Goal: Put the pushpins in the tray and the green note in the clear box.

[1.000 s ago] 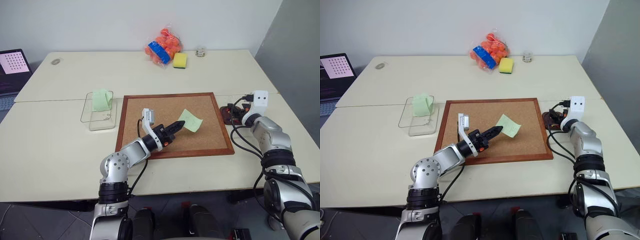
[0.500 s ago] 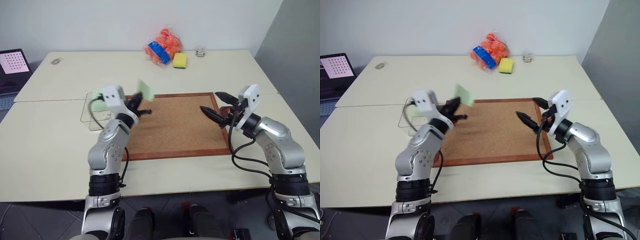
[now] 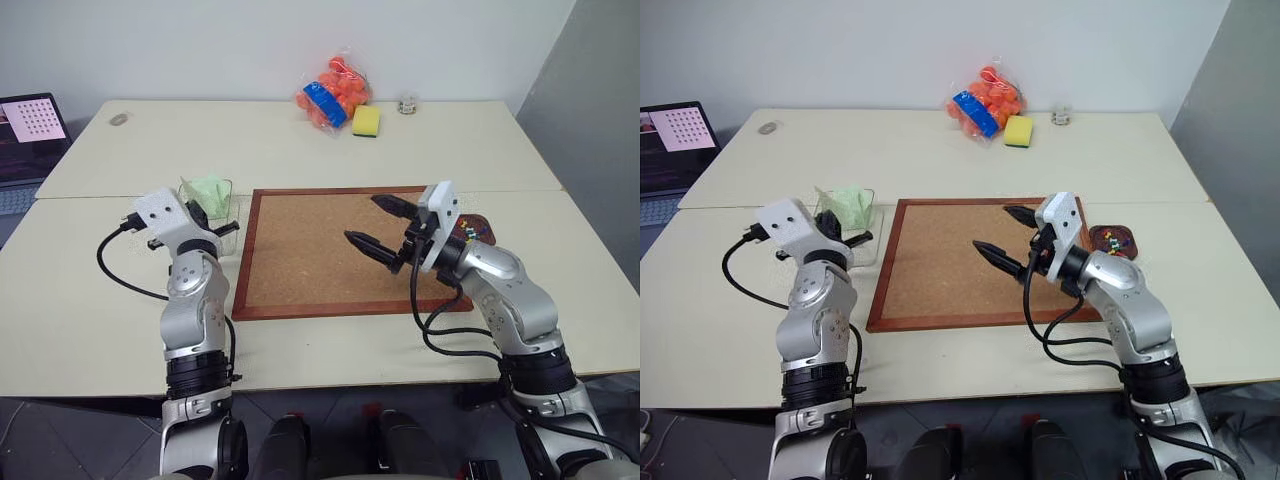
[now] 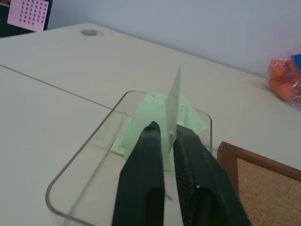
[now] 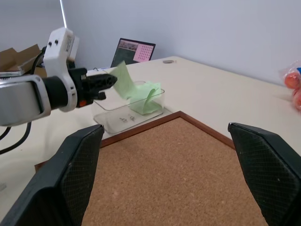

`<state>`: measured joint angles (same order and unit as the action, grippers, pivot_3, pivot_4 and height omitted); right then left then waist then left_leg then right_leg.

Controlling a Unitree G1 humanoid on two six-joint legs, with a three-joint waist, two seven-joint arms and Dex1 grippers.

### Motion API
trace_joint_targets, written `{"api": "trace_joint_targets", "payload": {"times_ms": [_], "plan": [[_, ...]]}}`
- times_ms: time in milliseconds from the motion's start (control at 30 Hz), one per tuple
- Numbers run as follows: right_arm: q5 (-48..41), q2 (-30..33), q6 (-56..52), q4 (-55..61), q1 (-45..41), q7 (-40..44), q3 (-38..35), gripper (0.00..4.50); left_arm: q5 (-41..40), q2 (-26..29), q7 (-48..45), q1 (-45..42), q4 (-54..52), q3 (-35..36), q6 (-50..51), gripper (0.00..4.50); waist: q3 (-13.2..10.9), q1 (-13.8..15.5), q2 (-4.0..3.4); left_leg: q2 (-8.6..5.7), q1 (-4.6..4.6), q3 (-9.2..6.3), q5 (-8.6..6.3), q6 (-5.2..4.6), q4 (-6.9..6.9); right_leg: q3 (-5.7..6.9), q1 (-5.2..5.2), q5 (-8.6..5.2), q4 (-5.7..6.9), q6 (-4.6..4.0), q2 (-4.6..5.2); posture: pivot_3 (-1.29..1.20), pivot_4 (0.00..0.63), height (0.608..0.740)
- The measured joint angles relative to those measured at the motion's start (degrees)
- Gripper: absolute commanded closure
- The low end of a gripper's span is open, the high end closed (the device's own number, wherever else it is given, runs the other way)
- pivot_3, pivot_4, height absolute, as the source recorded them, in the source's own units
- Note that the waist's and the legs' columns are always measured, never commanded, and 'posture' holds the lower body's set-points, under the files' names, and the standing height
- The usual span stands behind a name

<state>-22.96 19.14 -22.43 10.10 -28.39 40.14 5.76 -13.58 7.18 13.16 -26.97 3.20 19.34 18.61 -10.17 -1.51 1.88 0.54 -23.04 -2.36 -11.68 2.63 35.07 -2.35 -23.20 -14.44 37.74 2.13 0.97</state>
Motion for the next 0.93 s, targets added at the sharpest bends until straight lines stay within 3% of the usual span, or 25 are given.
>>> {"api": "trace_joint_targets", "payload": {"times_ms": [433, 700, 833, 933], "plan": [[1.6, 0.6, 1.0, -0.3, 1.0, 1.7, 0.1, 0.0, 1.0, 0.4, -0.3, 0.2, 1.4, -0.1, -1.7, 0.59, 0.0, 0.0, 0.0, 0.0, 0.0, 0.01, 0.0, 0.0, 0.0, 0.0, 0.0, 0.02, 0.0, -0.03, 0.0, 0.0, 0.15, 0.74], [1.6, 4.6, 3.8, 5.5, 5.0, 6.6, 1.2, 0.0, 2.2, 3.2, -11.9, 4.5, -8.0, -10.3, -1.0, 0.59, 0.0, -0.1, 0.01, 0.0, 0.01, 0.01, 0.0, 0.0, -0.01, 0.0, 0.0, 0.01, 0.01, -0.03, 0.01, 0.0, 0.15, 0.74], [2.5, 3.8, 1.7, 6.1, 7.3, 1.7, 0.8, 0.0, 2.2, 3.9, -16.6, 9.7, -14.6, -16.1, 3.0, 0.59, 0.0, -0.3, 0.01, 0.04, 0.04, 0.03, 0.0, 0.0, -0.01, -0.04, 0.0, 0.01, 0.04, -0.03, 0.0, 0.0, 0.15, 0.74], [6.4, -1.7, -0.6, 6.2, 8.9, -9.9, -1.7, 0.0, 2.4, 3.0, -17.4, 15.5, -17.5, -19.2, 5.6, 0.59, 0.0, -0.4, 0.01, 0.09, 0.07, 0.03, 0.0, 0.0, -0.03, -0.07, -0.03, 0.0, 0.11, -0.04, -0.02, 0.0, 0.15, 0.74]]}}
